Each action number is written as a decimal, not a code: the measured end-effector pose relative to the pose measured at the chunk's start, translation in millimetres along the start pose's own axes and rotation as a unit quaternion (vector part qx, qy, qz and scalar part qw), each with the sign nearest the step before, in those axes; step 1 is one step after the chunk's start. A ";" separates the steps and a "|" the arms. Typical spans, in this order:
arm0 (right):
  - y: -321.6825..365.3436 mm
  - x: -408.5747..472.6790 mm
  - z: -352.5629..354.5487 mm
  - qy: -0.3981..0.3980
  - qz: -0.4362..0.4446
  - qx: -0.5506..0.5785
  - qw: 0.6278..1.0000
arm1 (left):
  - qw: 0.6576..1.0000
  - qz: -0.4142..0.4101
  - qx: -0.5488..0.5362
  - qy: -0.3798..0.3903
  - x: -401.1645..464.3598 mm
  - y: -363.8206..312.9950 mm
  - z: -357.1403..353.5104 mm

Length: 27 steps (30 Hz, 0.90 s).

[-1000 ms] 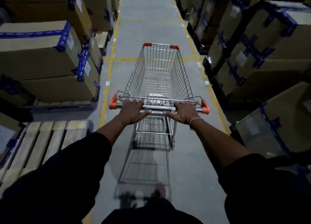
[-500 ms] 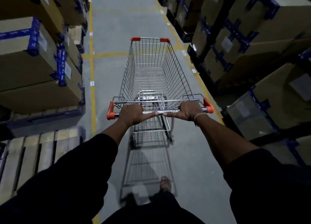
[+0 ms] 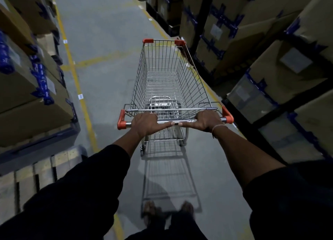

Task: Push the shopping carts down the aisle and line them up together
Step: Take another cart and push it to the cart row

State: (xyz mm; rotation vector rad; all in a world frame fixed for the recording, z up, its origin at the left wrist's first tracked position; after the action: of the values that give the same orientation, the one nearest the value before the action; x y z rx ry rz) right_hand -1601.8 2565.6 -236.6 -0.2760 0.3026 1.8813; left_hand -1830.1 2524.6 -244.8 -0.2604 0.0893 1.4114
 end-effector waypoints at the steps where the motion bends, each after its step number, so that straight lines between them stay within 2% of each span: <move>1: -2.6 -7.3 -2.8 -0.001 -0.007 -0.001 1.000 | 1.000 -0.006 0.005 0.000 -1.6 -3.9 -2.6; 14: -49.0 -122.7 -41.4 -0.016 -0.096 0.044 0.994 | 0.995 -0.098 0.026 0.002 -34.5 -87.1 -22.8; 27: -117.2 -303.3 -97.3 -0.020 -0.219 0.089 0.971 | 0.966 -0.249 0.067 0.014 -104.4 -236.2 -58.0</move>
State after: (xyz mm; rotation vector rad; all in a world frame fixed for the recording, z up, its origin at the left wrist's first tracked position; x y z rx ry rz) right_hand -1390.0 2300.4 -234.5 -0.1644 0.3494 1.4117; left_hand -1609.4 2378.5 -248.6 -0.1744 0.1306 0.8969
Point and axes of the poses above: each hand's wrist, its own x-axis towards the middle knuckle, its own z-axis out of the back of the hand, y = z × x, the point moved 8 cm from there along x, towards the middle knuckle, and after that the axes turned 2 degrees about y, right-handed, at the moved point
